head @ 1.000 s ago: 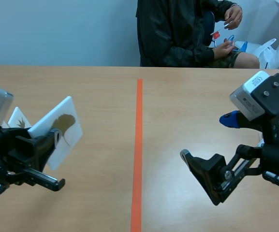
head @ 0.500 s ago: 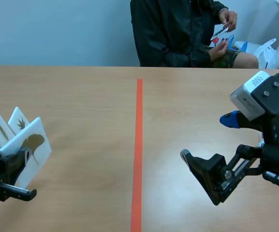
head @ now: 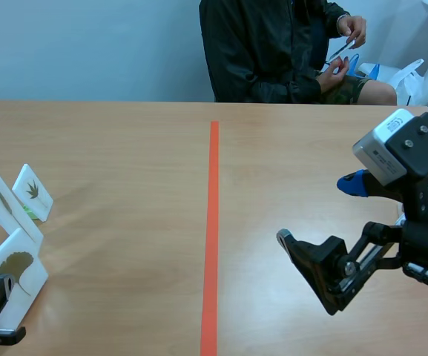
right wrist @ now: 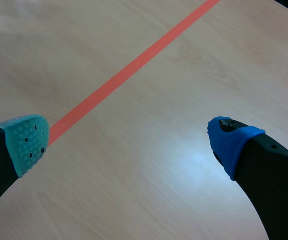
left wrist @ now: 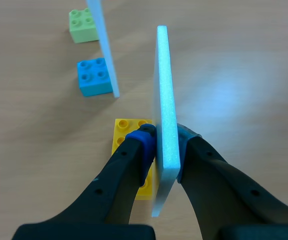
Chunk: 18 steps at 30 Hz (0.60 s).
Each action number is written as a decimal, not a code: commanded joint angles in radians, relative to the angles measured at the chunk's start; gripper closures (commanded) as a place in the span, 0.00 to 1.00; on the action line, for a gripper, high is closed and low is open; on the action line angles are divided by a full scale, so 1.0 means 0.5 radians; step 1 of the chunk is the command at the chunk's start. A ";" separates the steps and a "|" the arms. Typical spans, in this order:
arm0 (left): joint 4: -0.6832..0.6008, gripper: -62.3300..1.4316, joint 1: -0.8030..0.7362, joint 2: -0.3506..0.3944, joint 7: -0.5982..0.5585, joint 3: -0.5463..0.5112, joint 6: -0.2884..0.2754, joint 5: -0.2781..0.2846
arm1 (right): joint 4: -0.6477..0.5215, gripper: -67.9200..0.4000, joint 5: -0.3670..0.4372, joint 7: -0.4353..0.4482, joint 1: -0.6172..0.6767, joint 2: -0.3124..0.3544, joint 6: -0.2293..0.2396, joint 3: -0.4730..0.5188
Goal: Sort the leaf by its shape. The table is split by an orange tape line. A compound leaf with several leaflets goes to the left side, a simple leaf with one blade goes to the right side. Return to the home posture when a red brick is placed on the table.
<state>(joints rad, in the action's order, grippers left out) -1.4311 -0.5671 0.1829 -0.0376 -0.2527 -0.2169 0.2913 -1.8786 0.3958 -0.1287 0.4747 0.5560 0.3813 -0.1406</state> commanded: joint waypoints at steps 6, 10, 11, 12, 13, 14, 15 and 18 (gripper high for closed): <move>0.131 0.91 0.111 -0.005 -0.039 -0.025 0.018 0.027 | -0.005 0.00 0.014 0.024 -0.024 0.001 -0.001 0.004; 0.192 0.84 0.156 -0.005 -0.053 -0.024 0.022 0.025 | -0.005 0.00 0.014 0.024 -0.024 0.001 -0.001 0.004; 0.198 0.80 0.163 -0.005 -0.053 -0.024 0.027 0.025 | -0.005 0.00 0.014 0.024 -0.024 0.001 -0.001 0.004; 0.201 0.76 0.166 -0.005 -0.053 -0.025 0.027 0.025 | -0.005 0.00 0.014 0.024 -0.024 0.001 -0.001 0.004; 0.201 0.71 0.166 -0.005 -0.053 -0.025 0.027 0.025 | -0.005 0.00 0.014 0.024 -0.024 0.001 -0.001 0.004; 0.201 0.66 0.166 -0.005 -0.051 -0.027 0.027 0.024 | -0.005 0.00 0.014 0.024 -0.024 0.001 -0.001 0.004; 0.201 0.59 0.165 -0.005 -0.051 -0.028 0.027 0.024 | -0.005 0.00 0.014 0.024 -0.024 0.001 -0.001 0.004; 0.201 0.37 0.164 -0.005 -0.051 -0.047 0.027 0.024 | -0.005 0.00 0.014 0.024 -0.024 0.001 -0.001 0.004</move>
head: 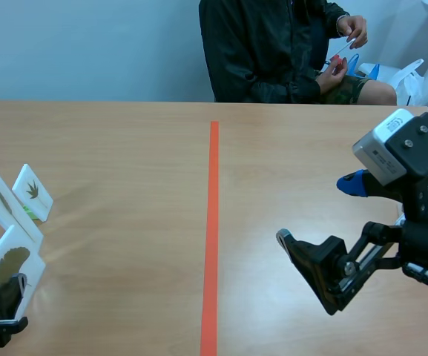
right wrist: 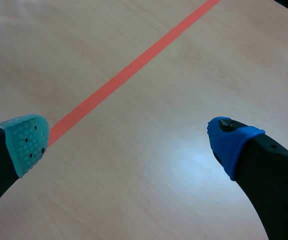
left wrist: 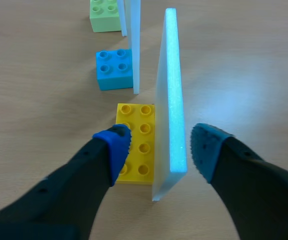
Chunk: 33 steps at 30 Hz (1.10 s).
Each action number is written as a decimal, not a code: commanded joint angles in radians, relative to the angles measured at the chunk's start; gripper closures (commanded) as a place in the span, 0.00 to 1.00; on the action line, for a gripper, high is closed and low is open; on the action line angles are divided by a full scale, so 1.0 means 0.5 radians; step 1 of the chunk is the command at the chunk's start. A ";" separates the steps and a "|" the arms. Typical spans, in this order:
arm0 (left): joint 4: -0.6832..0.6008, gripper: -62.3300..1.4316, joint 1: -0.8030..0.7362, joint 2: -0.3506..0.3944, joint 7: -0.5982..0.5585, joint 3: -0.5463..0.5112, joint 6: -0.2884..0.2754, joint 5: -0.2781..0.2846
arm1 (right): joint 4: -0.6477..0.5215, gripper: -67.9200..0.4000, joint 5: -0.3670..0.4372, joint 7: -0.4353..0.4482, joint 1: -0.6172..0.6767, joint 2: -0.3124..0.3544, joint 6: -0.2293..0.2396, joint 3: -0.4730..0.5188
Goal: Sort the leaf by its shape. The table is split by an orange tape line. A compound leaf with several leaflets goes to the left side, a simple leaf with one blade goes to the right side. Return to the home posture when a red brick is placed on the table.
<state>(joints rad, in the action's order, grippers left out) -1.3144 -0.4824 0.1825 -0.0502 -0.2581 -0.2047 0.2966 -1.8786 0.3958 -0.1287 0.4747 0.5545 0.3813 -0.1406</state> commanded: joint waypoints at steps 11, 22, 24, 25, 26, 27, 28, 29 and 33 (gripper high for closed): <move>-0.208 0.08 -0.044 -0.003 0.061 -0.207 -0.097 0.161 | -0.005 0.00 0.014 0.024 -0.024 0.004 -0.001 0.004; -0.748 0.00 -0.232 -0.002 0.206 -0.323 -0.760 0.284 | -0.005 0.00 0.014 0.031 -0.024 0.004 -0.001 0.004; -0.835 0.00 -0.231 -0.003 0.246 -0.319 -0.896 0.284 | -0.005 0.00 0.014 0.033 -0.024 0.004 -0.001 0.006; -0.873 0.00 -0.230 -0.002 0.246 -0.307 -0.916 0.284 | -0.005 0.00 0.014 0.034 -0.024 0.004 -0.001 0.006; -0.906 0.00 -0.226 -0.002 0.246 -0.292 -0.916 0.283 | -0.005 0.00 0.014 0.033 -0.024 0.004 -0.001 0.006; -0.929 0.00 -0.225 -0.002 0.246 -0.275 -0.916 0.282 | -0.005 0.00 0.014 0.037 -0.024 0.004 -0.001 0.006; -0.945 0.00 -0.215 0.002 0.249 -0.253 -0.916 0.282 | -0.005 0.00 0.014 0.043 -0.024 0.004 -0.001 0.006; -0.949 0.00 -0.203 0.003 0.261 -0.229 -0.915 0.282 | -0.005 0.00 0.012 0.045 -0.024 0.003 -0.001 0.006; -0.949 0.00 -0.135 0.003 0.333 -0.093 -0.904 0.265 | -0.005 0.00 -0.001 0.047 -0.024 0.003 -0.002 0.006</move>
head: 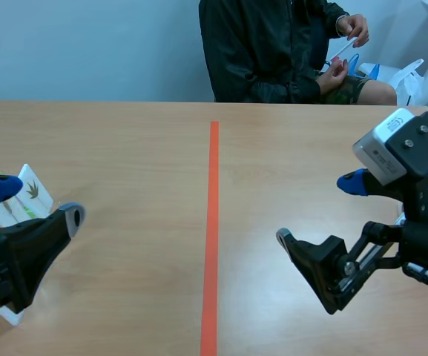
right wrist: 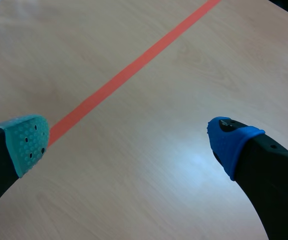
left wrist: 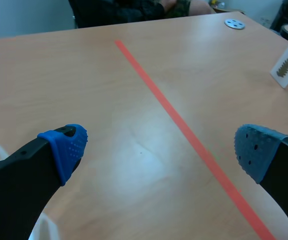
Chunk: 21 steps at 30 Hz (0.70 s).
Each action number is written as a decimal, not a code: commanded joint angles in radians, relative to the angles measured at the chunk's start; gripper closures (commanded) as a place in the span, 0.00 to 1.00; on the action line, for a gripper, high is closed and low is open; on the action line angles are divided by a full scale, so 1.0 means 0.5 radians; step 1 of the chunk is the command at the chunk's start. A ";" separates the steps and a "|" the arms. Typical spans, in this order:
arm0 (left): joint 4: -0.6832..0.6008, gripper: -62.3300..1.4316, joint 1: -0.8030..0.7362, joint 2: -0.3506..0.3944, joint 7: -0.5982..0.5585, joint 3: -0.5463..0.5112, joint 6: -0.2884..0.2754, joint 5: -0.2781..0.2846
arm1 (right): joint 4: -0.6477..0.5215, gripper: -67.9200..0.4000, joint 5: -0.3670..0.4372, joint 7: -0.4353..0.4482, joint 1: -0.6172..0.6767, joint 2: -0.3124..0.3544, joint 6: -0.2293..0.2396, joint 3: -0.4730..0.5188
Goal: Sort the leaf by its shape. The table is split by an orange tape line. A compound leaf with several leaflets goes to the left side, a simple leaf with one blade goes to the right side. Return to the home posture when a red brick is placed on the table.
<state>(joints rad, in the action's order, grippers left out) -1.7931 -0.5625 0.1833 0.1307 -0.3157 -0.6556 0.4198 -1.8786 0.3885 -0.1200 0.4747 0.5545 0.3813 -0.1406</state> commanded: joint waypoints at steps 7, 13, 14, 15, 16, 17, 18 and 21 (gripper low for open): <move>0.014 0.00 0.153 0.001 0.003 0.319 0.195 -0.104 | -0.005 0.00 0.015 0.062 -0.024 0.003 -0.002 0.006; 0.027 0.00 0.201 0.001 0.009 0.541 0.468 -0.301 | -0.005 0.00 0.015 0.068 -0.024 0.002 -0.002 0.006; 0.027 0.00 0.211 0.001 0.009 0.568 0.517 -0.322 | -0.005 0.00 0.015 0.068 -0.024 0.002 -0.002 0.006; 0.027 0.00 0.217 0.001 0.013 0.591 0.542 -0.349 | -0.005 0.00 0.015 0.069 -0.024 0.002 -0.002 0.006; 0.027 0.00 0.224 0.001 0.014 0.609 0.550 -0.367 | -0.005 0.00 0.015 0.072 -0.024 -0.002 -0.001 0.006; 0.027 0.00 0.229 0.001 0.021 0.621 0.554 -0.371 | -0.005 0.00 0.015 0.074 -0.024 -0.005 -0.001 0.005; 0.027 0.00 0.229 0.001 0.026 0.633 0.558 -0.371 | -0.005 0.00 0.015 0.074 -0.024 -0.013 -0.001 0.005; 0.027 0.00 0.229 0.002 0.050 0.662 0.561 -0.372 | -0.005 0.00 0.015 0.074 -0.024 -0.036 0.000 0.005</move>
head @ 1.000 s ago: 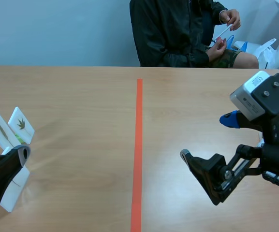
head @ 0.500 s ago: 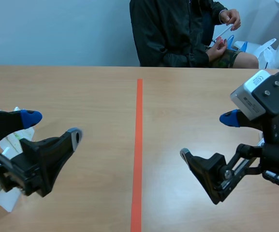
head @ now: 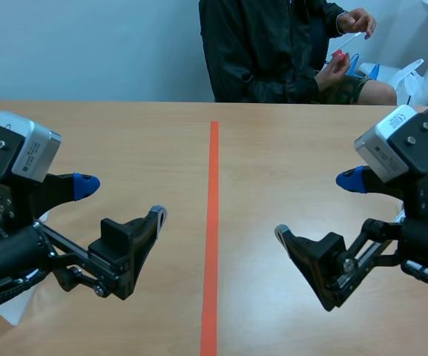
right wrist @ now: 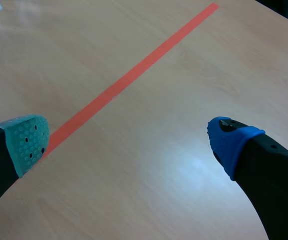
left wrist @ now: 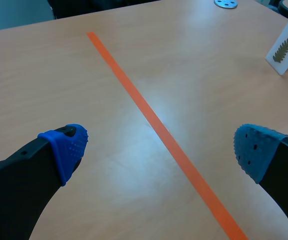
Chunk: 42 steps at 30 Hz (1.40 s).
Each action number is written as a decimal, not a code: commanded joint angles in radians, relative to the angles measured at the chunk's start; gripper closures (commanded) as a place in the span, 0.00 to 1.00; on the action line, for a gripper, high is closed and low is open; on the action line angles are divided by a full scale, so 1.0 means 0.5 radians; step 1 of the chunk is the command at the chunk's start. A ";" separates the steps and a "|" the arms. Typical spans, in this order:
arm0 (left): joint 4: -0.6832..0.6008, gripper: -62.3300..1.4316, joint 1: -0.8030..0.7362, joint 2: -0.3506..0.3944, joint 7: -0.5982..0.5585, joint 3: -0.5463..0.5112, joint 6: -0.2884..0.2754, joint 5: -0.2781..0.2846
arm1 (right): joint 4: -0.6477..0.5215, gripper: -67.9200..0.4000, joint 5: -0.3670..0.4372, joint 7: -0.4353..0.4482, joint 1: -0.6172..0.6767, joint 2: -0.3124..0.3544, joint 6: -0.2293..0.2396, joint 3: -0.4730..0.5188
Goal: Sort the leaf by its shape. The table is split by an orange tape line. A compound leaf with several leaflets goes to the left side, a simple leaf with one blade goes to the right side. Return to the home posture when a red brick is placed on the table.
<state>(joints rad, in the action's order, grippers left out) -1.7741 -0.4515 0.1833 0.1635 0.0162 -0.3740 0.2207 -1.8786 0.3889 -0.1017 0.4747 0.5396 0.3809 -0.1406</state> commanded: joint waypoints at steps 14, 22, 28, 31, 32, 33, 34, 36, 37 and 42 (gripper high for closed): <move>-0.011 0.00 0.005 0.135 0.028 0.034 0.057 -0.054 | -0.005 0.00 0.064 0.014 -0.024 -0.005 0.001 0.011; -0.011 0.00 -0.006 0.166 0.034 0.034 0.056 -0.046 | -0.006 0.00 0.076 -0.029 0.008 -0.005 0.003 0.037; -0.011 0.00 -0.011 0.167 0.034 0.034 0.056 -0.046 | -0.009 0.00 0.075 -0.031 0.033 -0.005 0.016 0.036; -0.011 0.00 -0.027 0.167 0.034 0.034 0.055 -0.046 | -0.009 0.00 0.075 -0.031 0.032 -0.005 0.016 0.036; -0.011 0.00 -0.032 0.167 0.034 0.034 0.054 -0.046 | -0.009 0.00 0.075 -0.030 0.031 -0.005 0.016 0.036; -0.011 0.00 -0.036 0.167 0.034 0.034 0.054 -0.046 | -0.009 0.00 0.075 -0.025 0.031 -0.005 0.016 0.036; -0.011 0.00 -0.039 0.167 0.034 0.034 0.055 -0.046 | -0.009 0.00 0.074 -0.015 0.031 -0.005 0.015 0.036; -0.011 0.00 -0.039 0.167 0.034 0.034 0.055 -0.046 | -0.009 0.00 0.074 -0.012 0.031 -0.005 0.015 0.036; -0.011 0.00 -0.038 0.167 0.034 0.034 0.055 -0.046 | -0.009 0.00 0.074 -0.008 0.031 -0.005 0.015 0.036; -0.011 0.00 -0.038 0.167 0.034 0.034 0.054 -0.046 | -0.009 0.00 0.073 -0.008 0.031 -0.005 0.015 0.036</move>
<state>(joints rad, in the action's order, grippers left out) -1.7737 -0.4706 0.2714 0.1909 0.0345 -0.3439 0.1852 -1.8786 0.4183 -0.1204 0.4969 0.5289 0.3885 -0.1368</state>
